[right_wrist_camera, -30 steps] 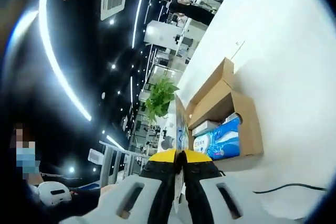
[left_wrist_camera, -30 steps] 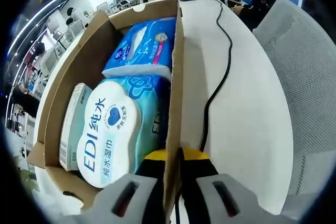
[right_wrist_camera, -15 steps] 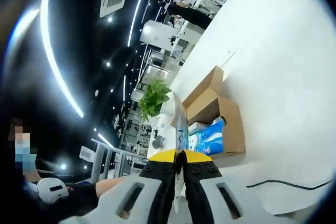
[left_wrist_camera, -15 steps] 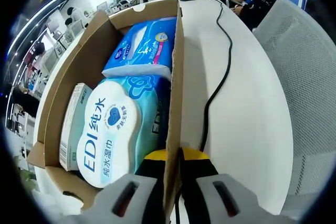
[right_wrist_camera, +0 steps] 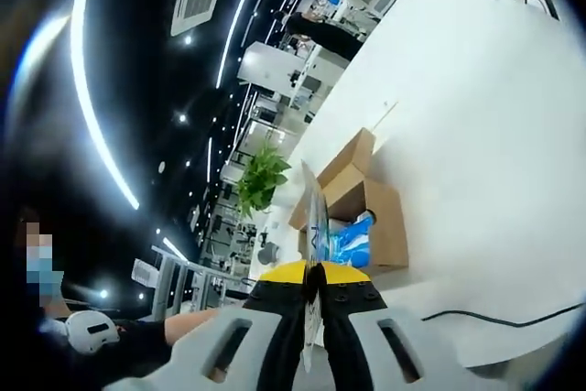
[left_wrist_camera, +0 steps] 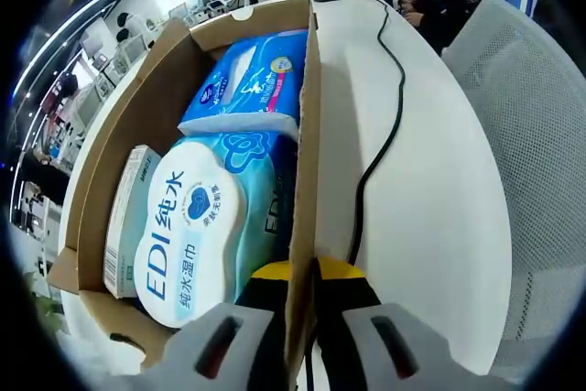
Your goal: Operate the shoe box by opening the lid, removing the specified soft item, and placing it in the target area until the item is outside and the box remains undamaged.
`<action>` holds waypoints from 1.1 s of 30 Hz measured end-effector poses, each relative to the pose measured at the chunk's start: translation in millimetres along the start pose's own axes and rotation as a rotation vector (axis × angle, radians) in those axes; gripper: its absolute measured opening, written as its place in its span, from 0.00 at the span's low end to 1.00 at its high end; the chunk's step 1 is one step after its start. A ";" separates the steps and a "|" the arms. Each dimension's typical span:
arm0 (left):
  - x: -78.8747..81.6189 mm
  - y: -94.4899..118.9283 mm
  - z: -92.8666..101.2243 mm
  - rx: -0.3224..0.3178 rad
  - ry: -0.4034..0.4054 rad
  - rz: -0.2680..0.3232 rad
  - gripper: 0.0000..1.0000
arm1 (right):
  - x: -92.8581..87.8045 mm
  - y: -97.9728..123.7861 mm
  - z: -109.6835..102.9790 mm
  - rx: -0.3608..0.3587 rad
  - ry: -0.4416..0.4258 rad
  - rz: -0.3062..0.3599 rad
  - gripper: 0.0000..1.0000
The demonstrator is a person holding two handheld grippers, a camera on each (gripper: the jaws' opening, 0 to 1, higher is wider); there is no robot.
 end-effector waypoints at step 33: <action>-1.4 -0.1 -1.1 -0.003 0.002 -0.001 0.03 | 62.0 -22.6 17.0 -0.131 0.103 -0.151 0.00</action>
Point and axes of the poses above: the point that each gripper's makers call its tool centre point, and the gripper's own axes: y roughly backward along the fingers, z roughly to its right, x roughly out of its top, the point moved 10 cm from there along y, roughly backward along the fingers, and after that the axes turned 3 degrees about -z, right-handed, at the moved point
